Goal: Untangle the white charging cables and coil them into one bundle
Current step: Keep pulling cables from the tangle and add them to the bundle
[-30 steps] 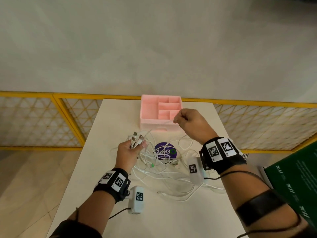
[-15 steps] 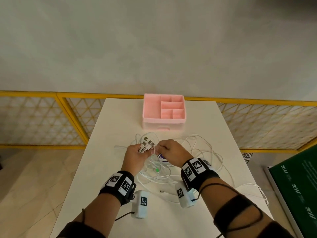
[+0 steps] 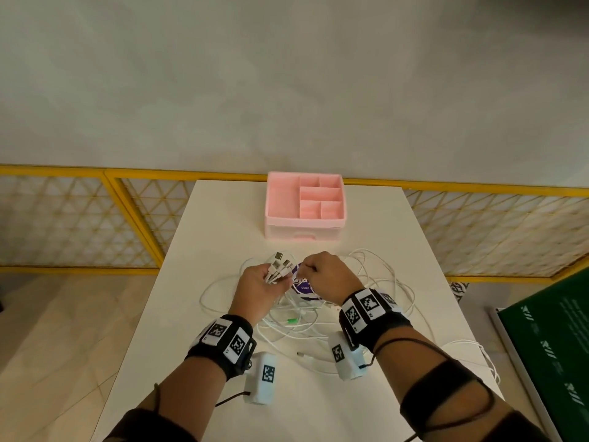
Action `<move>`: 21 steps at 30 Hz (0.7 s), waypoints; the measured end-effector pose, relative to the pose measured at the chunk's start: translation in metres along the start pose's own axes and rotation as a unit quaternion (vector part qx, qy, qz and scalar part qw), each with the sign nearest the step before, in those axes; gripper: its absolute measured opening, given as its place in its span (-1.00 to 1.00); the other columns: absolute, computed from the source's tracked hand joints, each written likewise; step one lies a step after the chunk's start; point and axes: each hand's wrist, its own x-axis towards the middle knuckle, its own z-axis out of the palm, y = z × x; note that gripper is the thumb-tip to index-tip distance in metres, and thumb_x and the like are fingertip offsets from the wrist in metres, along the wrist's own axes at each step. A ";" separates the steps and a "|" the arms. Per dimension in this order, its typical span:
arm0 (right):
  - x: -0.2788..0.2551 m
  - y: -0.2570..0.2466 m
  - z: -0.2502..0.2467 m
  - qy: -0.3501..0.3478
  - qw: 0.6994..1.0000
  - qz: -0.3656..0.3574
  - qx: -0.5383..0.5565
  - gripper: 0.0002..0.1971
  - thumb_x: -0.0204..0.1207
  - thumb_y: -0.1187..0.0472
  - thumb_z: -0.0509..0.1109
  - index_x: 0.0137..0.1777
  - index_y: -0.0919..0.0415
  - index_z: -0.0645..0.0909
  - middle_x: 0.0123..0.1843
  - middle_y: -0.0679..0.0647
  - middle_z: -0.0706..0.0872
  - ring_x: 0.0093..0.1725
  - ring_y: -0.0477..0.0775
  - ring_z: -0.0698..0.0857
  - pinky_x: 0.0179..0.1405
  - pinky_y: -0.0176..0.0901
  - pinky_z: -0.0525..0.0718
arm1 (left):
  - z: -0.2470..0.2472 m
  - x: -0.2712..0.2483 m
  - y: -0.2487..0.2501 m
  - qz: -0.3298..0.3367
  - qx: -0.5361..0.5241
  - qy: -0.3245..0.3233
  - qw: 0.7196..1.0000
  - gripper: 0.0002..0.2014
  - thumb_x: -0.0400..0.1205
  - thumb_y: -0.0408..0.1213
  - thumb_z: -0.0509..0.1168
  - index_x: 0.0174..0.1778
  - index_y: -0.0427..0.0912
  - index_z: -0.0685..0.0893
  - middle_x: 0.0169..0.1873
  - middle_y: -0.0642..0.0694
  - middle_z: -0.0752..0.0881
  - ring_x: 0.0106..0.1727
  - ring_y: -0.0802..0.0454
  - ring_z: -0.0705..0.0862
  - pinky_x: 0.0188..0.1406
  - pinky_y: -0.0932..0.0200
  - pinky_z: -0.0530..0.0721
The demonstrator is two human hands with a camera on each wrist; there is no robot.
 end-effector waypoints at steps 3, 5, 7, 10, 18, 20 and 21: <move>-0.001 0.000 -0.008 0.031 0.998 0.008 0.051 -0.76 0.62 0.24 0.28 -0.18 0.15 0.77 -0.30 -0.05 0.75 -0.33 -0.07 0.64 -0.27 -0.21 0.55 | -0.002 -0.001 -0.001 0.000 0.045 -0.003 0.999 -0.92 0.50 -0.31 0.59 -0.16 -0.07 0.84 -0.29 0.04 0.85 -0.22 0.15 0.80 -0.17 0.27 0.66; 0.001 0.003 -0.020 0.100 0.981 0.050 0.158 -0.73 0.65 0.29 0.24 -0.16 0.19 0.75 -0.41 -0.01 0.66 -0.49 -0.04 0.51 -0.49 -0.26 0.44 | -0.006 -0.003 -0.009 -0.017 0.075 0.000 0.997 -0.91 0.53 -0.24 0.57 -0.11 -0.14 0.85 -0.26 0.01 0.85 -0.18 0.10 0.81 -0.18 0.27 0.66; 0.004 0.006 -0.035 0.160 0.939 0.082 0.294 -0.71 0.65 0.33 0.18 -0.20 0.20 0.70 -0.52 0.00 0.48 -0.60 -0.05 0.34 -0.62 -0.32 0.27 | -0.010 -0.006 -0.015 -0.039 0.066 0.005 0.997 -0.90 0.56 -0.17 0.54 -0.15 -0.11 0.86 -0.28 -0.03 0.86 -0.16 0.02 0.83 -0.15 0.18 0.71; 0.004 0.005 -0.059 0.223 0.832 0.107 0.497 -0.74 0.64 0.35 0.09 -0.17 0.22 0.59 -0.51 0.06 0.42 -0.58 0.00 0.29 -0.57 -0.28 0.26 | -0.008 -0.008 -0.011 -0.043 -0.006 0.017 0.999 -0.87 0.62 -0.23 0.48 -0.19 -0.18 0.85 -0.29 -0.10 0.86 -0.30 0.03 0.82 -0.25 0.15 0.77; -0.008 0.008 -0.162 0.423 0.839 0.001 0.342 -0.71 0.59 0.34 0.31 -0.27 0.01 0.71 -0.34 -0.24 0.74 -0.34 -0.26 0.59 -0.25 -0.29 0.51 | -0.014 -0.006 -0.009 -0.068 -0.082 0.051 0.993 -0.71 0.74 -0.15 0.32 -0.22 -0.18 0.81 -0.62 0.04 0.35 -0.60 0.06 0.26 -0.53 0.25 0.22; -0.019 0.016 -0.202 0.519 0.802 0.017 0.294 -0.74 0.56 0.25 0.31 -0.28 -0.05 0.73 -0.35 -0.22 0.70 -0.38 -0.31 0.57 -0.30 -0.34 0.51 | -0.016 -0.009 -0.007 -0.079 -0.140 0.054 0.986 -0.67 0.76 -0.14 0.28 -0.20 -0.29 0.74 -0.61 0.02 0.33 -0.61 0.07 0.23 -0.58 0.29 0.21; -0.028 0.024 -0.219 0.564 0.778 0.036 0.274 -0.76 0.54 0.18 0.31 -0.28 -0.08 0.73 -0.33 -0.19 0.69 -0.38 -0.28 0.60 -0.31 -0.33 0.54 | -0.016 -0.011 -0.005 -0.082 -0.161 0.050 0.982 -0.66 0.77 -0.14 0.27 -0.18 -0.32 0.70 -0.60 0.02 0.32 -0.61 0.08 0.22 -0.61 0.31 0.20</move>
